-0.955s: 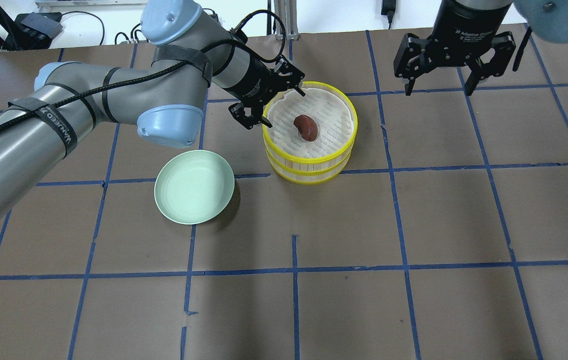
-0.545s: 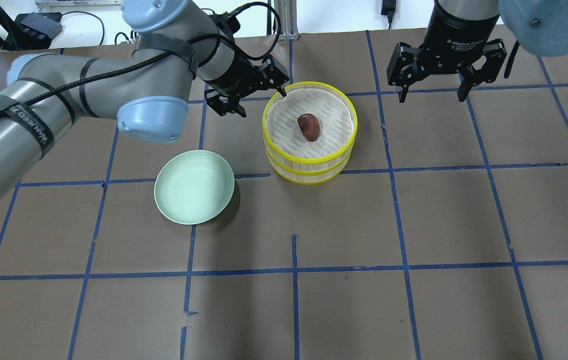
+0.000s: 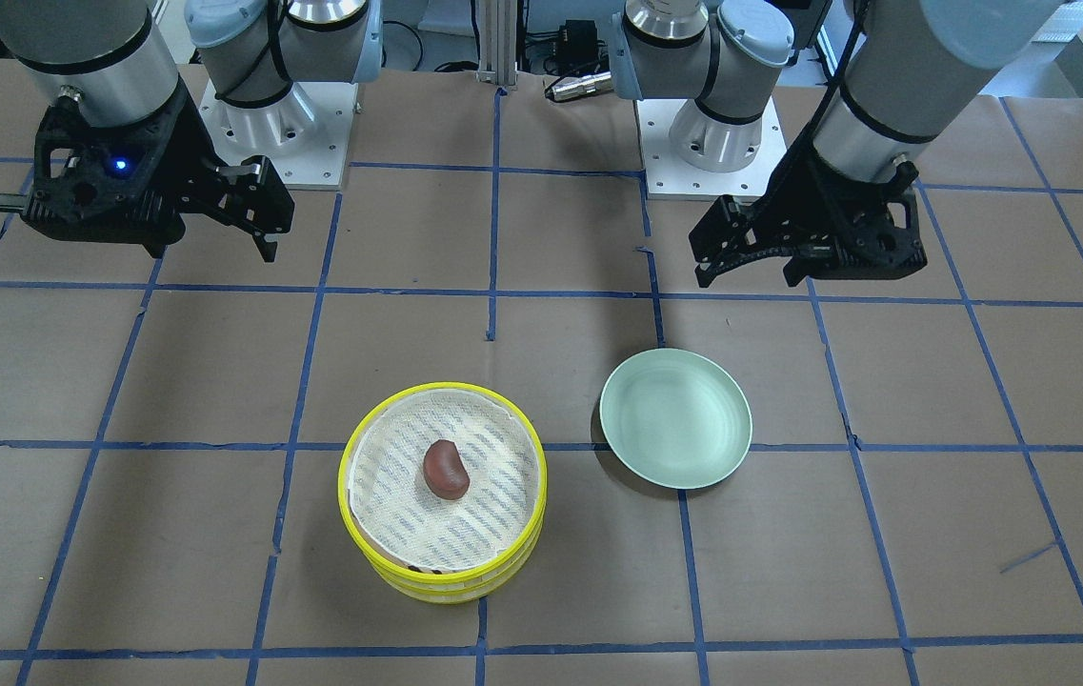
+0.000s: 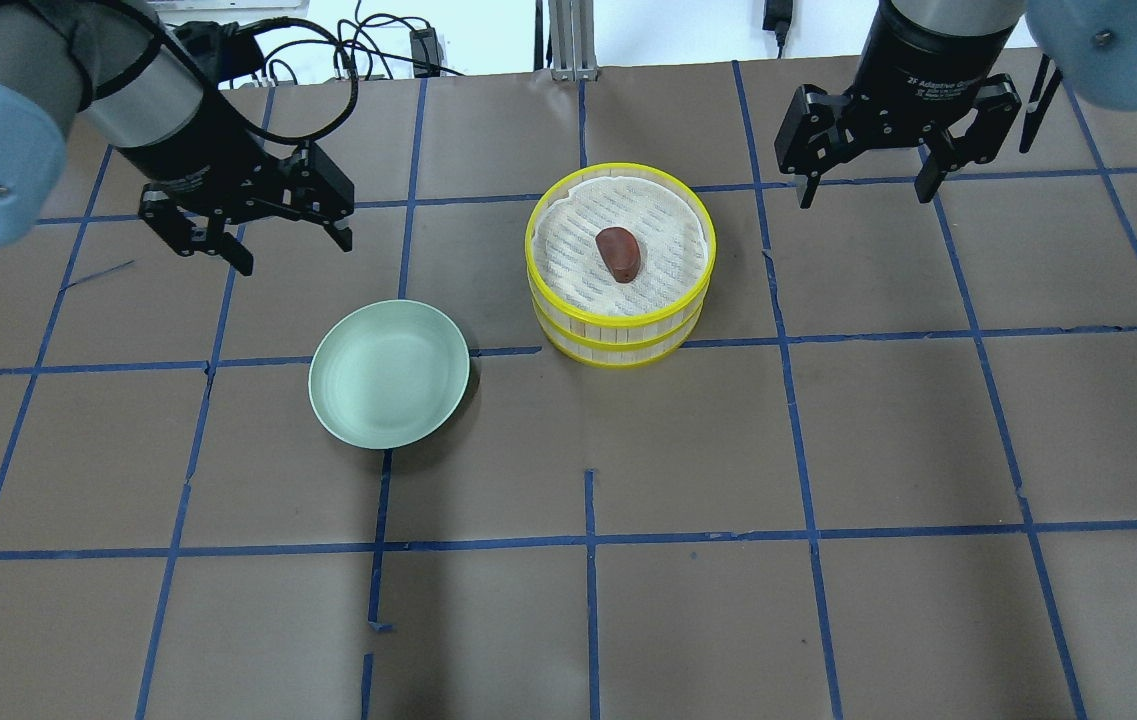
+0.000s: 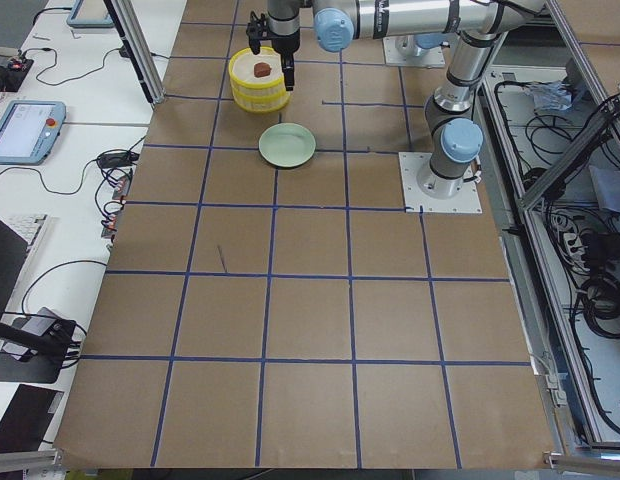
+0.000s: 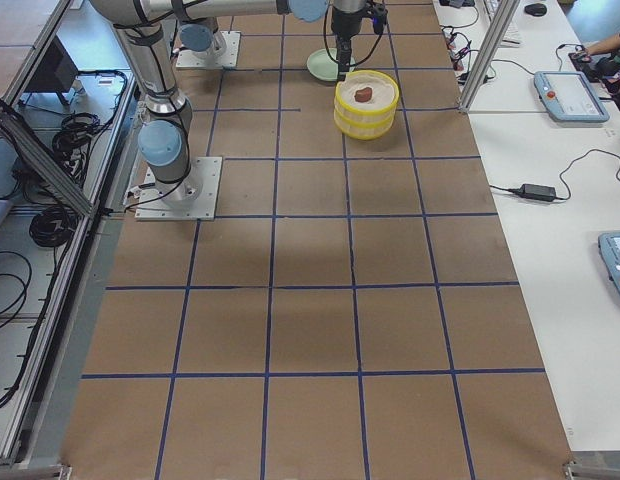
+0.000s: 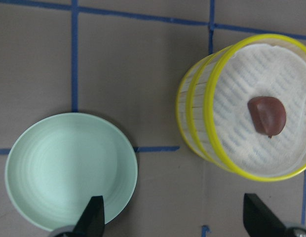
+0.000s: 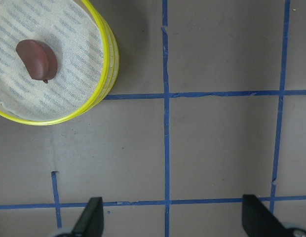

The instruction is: Place buns in different layers of steamer

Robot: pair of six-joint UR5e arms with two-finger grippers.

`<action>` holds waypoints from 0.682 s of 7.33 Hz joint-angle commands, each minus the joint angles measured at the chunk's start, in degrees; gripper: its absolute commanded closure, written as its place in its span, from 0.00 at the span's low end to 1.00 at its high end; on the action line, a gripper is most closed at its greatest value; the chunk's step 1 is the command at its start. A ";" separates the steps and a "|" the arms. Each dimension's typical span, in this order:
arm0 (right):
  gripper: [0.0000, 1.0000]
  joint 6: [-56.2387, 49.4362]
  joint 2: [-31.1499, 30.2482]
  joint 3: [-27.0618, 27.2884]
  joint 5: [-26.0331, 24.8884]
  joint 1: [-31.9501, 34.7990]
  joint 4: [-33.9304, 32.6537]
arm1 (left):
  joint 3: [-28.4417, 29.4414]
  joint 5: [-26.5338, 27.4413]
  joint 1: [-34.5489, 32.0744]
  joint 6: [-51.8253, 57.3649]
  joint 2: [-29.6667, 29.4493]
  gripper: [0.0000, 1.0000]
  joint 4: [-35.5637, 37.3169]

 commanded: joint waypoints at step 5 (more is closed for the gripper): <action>0.00 0.01 -0.31 0.34 -0.01 -0.17 0.40 | -0.48 3.46 0.29 3.12 3.37 0.00 -3.69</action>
